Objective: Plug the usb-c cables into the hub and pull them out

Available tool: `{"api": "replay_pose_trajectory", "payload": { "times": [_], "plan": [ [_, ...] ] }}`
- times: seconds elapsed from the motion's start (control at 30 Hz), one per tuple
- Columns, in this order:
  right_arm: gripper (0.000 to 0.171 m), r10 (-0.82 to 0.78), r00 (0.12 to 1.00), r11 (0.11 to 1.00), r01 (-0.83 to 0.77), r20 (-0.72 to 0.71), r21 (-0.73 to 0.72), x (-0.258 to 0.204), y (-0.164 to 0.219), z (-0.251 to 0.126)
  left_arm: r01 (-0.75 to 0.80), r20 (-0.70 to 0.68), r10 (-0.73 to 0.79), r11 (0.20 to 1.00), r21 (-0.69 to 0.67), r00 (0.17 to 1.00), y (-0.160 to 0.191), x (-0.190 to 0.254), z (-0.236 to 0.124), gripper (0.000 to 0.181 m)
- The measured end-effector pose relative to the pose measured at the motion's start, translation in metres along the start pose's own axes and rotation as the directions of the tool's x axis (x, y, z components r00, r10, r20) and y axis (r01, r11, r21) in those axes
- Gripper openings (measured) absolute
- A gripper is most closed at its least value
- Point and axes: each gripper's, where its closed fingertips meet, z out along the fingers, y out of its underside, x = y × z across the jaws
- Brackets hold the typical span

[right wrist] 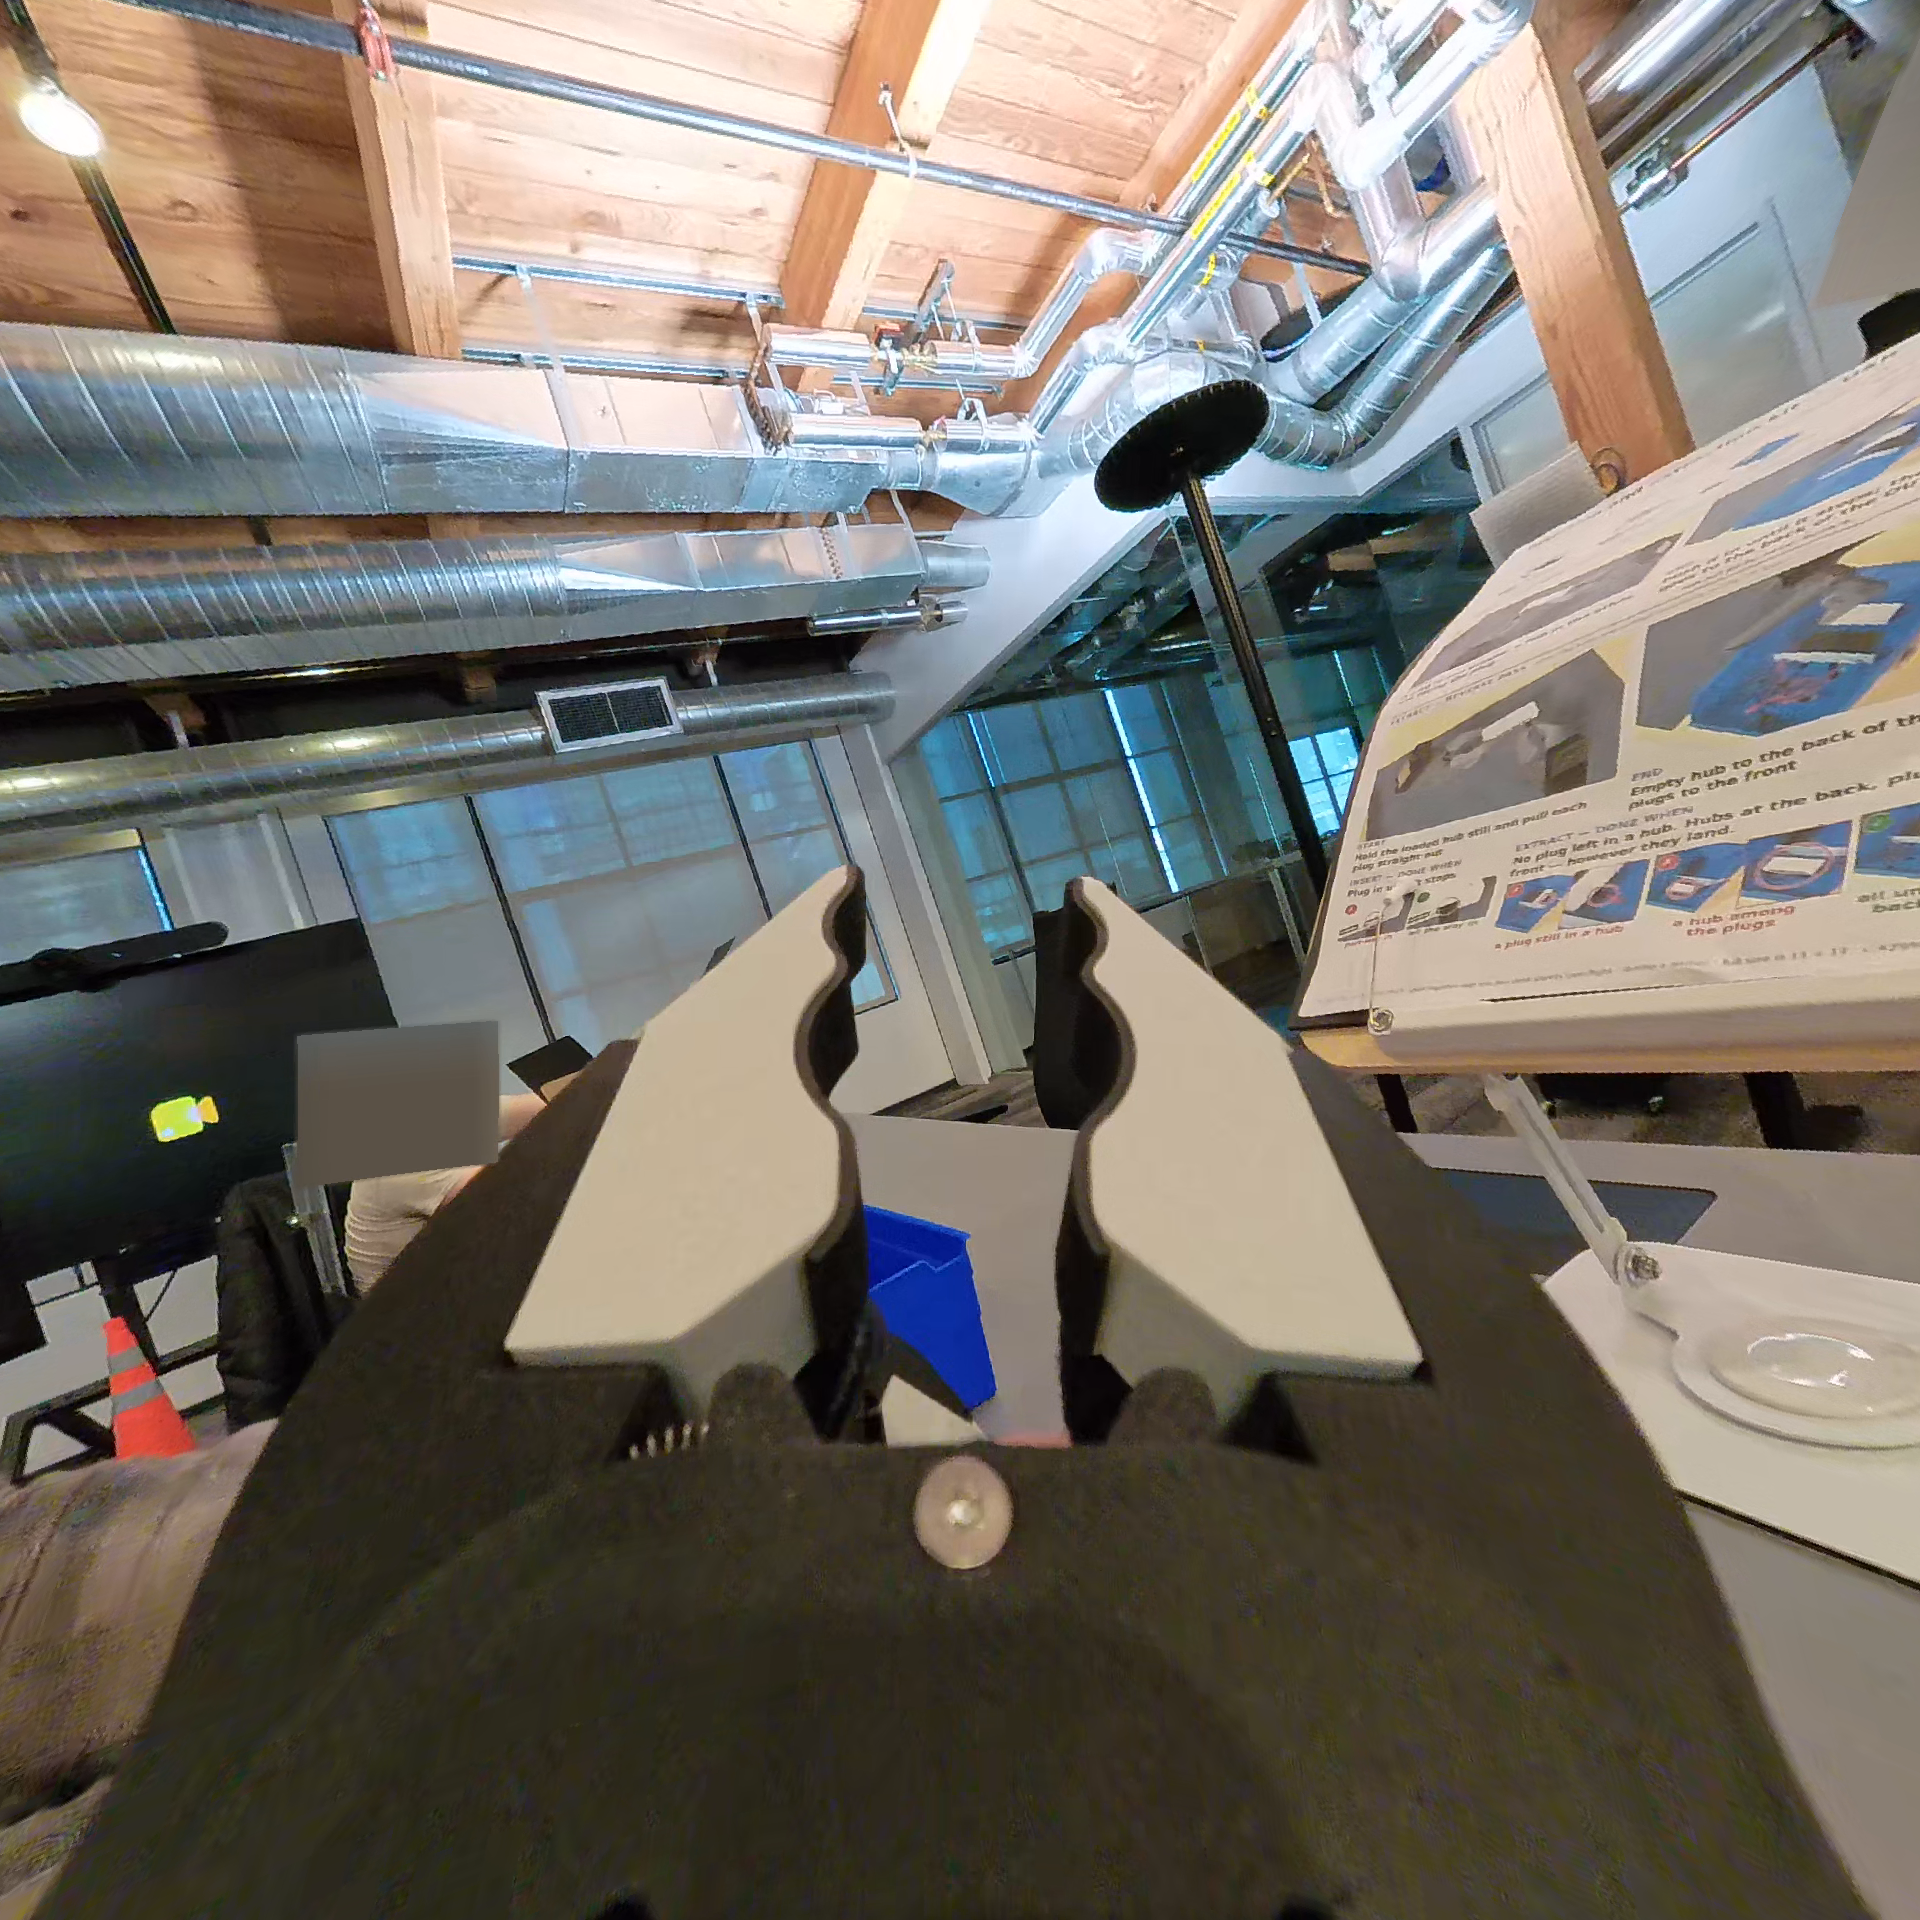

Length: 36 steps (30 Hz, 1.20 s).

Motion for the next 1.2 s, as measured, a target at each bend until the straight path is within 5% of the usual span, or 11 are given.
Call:
{"api": "replay_pose_trajectory", "payload": {
  "times": [0.13, 0.3, 0.37, 0.47, 0.67, 0.73, 0.77, 1.07, 1.2],
  "plan": [
    [0.036, 0.002, 1.0, 1.0, -0.002, -0.003, 0.006, 0.002, -0.001, -0.001, 0.114, 0.013, -0.114, 0.993, -0.03, 0.993, 0.007, -0.025, -0.017, 0.069],
    [0.036, -0.02, 1.0, 1.0, 0.02, -0.001, 0.003, 0.001, -0.005, 0.0, 0.362, 0.142, -0.41, 0.891, 0.273, 0.901, -0.009, -0.083, -0.068, 0.067],
    [0.036, -0.031, 1.0, 1.0, 0.031, -0.003, 0.002, 0.001, -0.006, 0.001, 0.423, 0.02, -0.478, 0.795, 0.436, 0.878, -0.029, -0.082, -0.098, 0.066],
    [0.036, -0.028, 1.0, 1.0, 0.028, 0.008, 0.012, -0.001, -0.006, 0.004, 0.42, -0.212, -0.365, 0.735, 0.532, 0.907, -0.075, -0.031, -0.129, 0.062],
    [0.036, -0.003, 0.998, 0.999, 0.001, 0.056, 0.037, -0.016, -0.005, 0.013, 0.424, -0.498, -0.172, 0.785, 0.451, 0.85, -0.133, 0.088, -0.092, 0.065],
    [0.037, -0.002, 0.998, 0.999, 0.0, 0.067, 0.037, -0.022, -0.005, 0.015, 0.463, -0.563, -0.168, 0.772, 0.435, 0.809, -0.142, 0.103, -0.084, 0.048],
    [0.036, 0.0, 0.997, 0.999, -0.002, 0.072, 0.038, -0.024, -0.005, 0.016, 0.493, -0.595, -0.17, 0.753, 0.436, 0.785, -0.146, 0.106, -0.083, 0.035],
    [0.037, 0.137, 0.977, 0.982, -0.156, 0.165, 0.106, -0.033, -0.025, 0.008, 0.544, -0.497, -0.284, 0.659, 0.519, 0.82, -0.142, 0.068, -0.083, 0.019],
    [0.035, 0.139, 0.977, 0.949, -0.179, 0.164, 0.261, -0.023, -0.076, -0.016, 0.607, -0.468, -0.39, 0.575, 0.549, 0.793, -0.128, 0.033, -0.09, 0.012]
  ]
}}
